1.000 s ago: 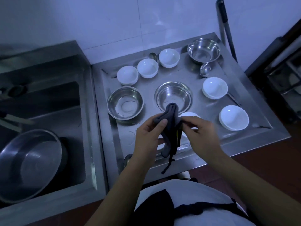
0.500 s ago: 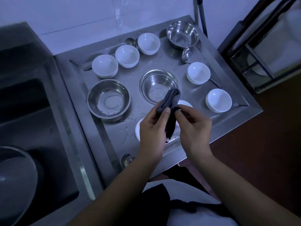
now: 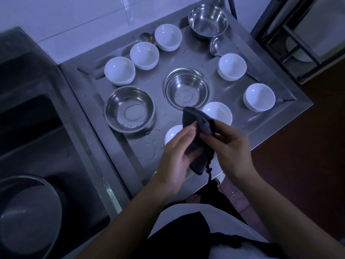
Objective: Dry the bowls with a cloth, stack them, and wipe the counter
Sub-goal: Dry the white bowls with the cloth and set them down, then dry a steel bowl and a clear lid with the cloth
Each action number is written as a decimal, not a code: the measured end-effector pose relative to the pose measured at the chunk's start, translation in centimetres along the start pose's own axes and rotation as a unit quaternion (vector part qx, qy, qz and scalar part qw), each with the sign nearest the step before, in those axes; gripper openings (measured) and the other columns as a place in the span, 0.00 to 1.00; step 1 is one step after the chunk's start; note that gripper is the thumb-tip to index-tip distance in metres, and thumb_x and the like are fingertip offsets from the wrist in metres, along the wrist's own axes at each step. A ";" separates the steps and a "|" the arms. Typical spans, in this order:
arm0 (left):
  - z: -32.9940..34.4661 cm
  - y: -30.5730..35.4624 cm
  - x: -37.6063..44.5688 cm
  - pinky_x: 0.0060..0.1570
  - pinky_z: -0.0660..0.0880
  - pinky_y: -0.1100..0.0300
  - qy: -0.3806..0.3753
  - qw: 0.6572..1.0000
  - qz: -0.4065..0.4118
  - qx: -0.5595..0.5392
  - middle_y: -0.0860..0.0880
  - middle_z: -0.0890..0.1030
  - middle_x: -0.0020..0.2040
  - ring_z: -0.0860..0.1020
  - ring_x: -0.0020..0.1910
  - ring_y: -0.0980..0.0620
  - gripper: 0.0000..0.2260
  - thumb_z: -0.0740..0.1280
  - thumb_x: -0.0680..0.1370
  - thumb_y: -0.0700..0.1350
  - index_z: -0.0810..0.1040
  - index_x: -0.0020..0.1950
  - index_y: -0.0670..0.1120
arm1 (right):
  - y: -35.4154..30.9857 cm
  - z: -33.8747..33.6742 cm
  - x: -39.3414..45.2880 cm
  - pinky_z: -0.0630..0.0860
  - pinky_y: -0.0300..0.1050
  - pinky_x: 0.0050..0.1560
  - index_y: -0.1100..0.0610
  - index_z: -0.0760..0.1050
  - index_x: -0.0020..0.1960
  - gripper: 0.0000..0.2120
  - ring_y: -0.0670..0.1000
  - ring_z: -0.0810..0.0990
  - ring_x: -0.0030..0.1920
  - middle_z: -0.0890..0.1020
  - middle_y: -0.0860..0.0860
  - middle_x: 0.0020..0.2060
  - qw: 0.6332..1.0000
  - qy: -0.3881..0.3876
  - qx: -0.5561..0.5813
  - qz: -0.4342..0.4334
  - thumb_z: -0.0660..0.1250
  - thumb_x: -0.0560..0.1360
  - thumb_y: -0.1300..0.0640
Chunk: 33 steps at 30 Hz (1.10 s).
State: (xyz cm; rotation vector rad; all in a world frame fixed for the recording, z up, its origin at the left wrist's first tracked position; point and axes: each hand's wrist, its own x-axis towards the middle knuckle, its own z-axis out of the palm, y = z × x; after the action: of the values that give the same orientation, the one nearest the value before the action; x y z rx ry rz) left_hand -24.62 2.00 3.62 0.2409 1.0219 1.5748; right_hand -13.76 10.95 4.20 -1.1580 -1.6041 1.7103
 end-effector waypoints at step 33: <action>-17.2 -0.1 6.7 0.54 0.78 0.43 0.402 0.899 -0.129 -0.121 0.45 0.79 0.50 0.78 0.53 0.45 0.10 0.72 0.79 0.46 0.76 0.55 0.43 | 1.2 -4.6 -5.0 0.82 0.42 0.50 0.61 0.83 0.55 0.09 0.47 0.85 0.48 0.87 0.52 0.48 0.981 0.114 0.115 0.104 0.66 0.78 0.66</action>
State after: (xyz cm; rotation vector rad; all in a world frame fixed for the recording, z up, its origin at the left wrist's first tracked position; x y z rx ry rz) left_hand -37.73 -0.22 -9.23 -0.7558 1.3854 1.5470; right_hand -7.15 9.05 4.53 -1.3832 -1.1495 1.7632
